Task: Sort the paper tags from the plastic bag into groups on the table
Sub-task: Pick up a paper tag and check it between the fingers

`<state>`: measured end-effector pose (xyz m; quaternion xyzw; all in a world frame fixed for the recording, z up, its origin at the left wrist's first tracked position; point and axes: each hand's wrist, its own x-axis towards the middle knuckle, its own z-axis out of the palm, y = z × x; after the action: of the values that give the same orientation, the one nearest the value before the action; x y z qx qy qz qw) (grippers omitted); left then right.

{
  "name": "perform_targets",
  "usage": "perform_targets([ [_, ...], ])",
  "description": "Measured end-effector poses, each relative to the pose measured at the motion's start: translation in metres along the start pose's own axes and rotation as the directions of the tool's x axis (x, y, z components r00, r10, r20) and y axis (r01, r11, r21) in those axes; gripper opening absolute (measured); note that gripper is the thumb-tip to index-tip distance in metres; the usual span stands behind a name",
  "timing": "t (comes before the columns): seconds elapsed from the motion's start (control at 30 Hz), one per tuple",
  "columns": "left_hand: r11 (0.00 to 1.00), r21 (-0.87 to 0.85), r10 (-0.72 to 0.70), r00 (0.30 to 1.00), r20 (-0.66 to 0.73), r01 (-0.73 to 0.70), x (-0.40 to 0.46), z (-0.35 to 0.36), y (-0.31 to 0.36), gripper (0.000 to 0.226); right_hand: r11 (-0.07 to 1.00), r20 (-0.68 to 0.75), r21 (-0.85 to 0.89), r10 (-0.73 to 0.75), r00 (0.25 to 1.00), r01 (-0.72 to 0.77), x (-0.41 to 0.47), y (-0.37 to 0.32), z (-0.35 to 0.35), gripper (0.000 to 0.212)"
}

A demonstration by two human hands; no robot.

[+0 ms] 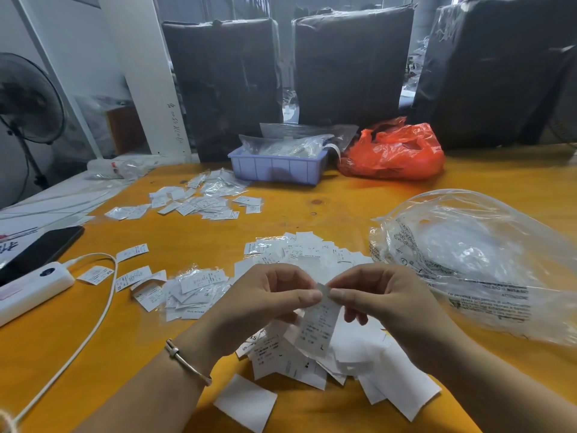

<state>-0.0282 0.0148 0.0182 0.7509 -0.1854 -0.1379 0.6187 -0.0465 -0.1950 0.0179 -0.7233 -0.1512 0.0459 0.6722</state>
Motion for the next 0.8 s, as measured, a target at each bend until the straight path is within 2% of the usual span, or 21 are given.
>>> perform_targets([
  [0.1,0.997,0.053,0.048,0.998,-0.032,-0.047,0.0,-0.003,0.001,0.015,1.0,0.03,0.004,-0.011,0.999,0.011,0.0,0.0,0.003,0.019],
  [0.17,0.997,0.057,0.054,0.997,-0.059,-0.051,-0.001,-0.011,0.003,0.009,1.0,0.001,0.025,-0.013,1.0,0.013,0.001,0.002,0.001,0.025],
  [0.23,0.999,0.051,0.017,0.988,-0.152,-0.009,0.0,-0.03,0.003,0.004,1.0,-0.048,0.025,-0.007,0.999,0.008,0.002,0.002,-0.002,0.026],
  [0.3,0.995,0.023,-0.082,0.932,-0.354,0.096,0.0,-0.058,-0.002,0.012,1.0,-0.069,-0.014,0.012,0.998,-0.013,0.002,0.002,-0.006,0.028],
  [0.4,0.963,0.03,-0.196,0.776,-0.6,0.266,-0.003,-0.097,-0.016,0.01,0.996,-0.079,-0.065,0.052,0.996,-0.057,0.004,0.003,-0.009,0.014],
  [0.47,0.936,0.085,-0.202,0.717,-0.667,0.343,-0.004,-0.111,-0.027,0.01,0.991,-0.081,-0.121,0.055,0.995,-0.064,0.004,0.005,-0.009,0.012],
  [0.57,0.873,0.232,-0.124,0.655,-0.745,0.429,-0.004,-0.121,-0.039,0.01,0.97,-0.105,-0.24,0.02,0.994,-0.045,0.006,0.009,-0.009,0.012],
  [0.67,0.792,0.335,-0.069,0.62,-0.782,0.51,-0.005,-0.124,-0.045,0.011,0.868,-0.147,-0.497,-0.111,0.983,0.024,0.008,0.014,-0.012,0.008],
  [0.77,0.685,0.403,-0.051,0.592,-0.804,0.606,-0.005,-0.123,-0.045,0.006,0.772,-0.096,-0.632,-0.156,0.983,0.061,0.009,0.016,-0.016,0.02],
  [0.8,0.643,0.436,-0.028,0.589,-0.808,0.629,-0.004,-0.12,-0.044,0.015,0.765,-0.06,-0.641,-0.138,0.989,0.068,0.009,0.015,-0.018,0.027],
])
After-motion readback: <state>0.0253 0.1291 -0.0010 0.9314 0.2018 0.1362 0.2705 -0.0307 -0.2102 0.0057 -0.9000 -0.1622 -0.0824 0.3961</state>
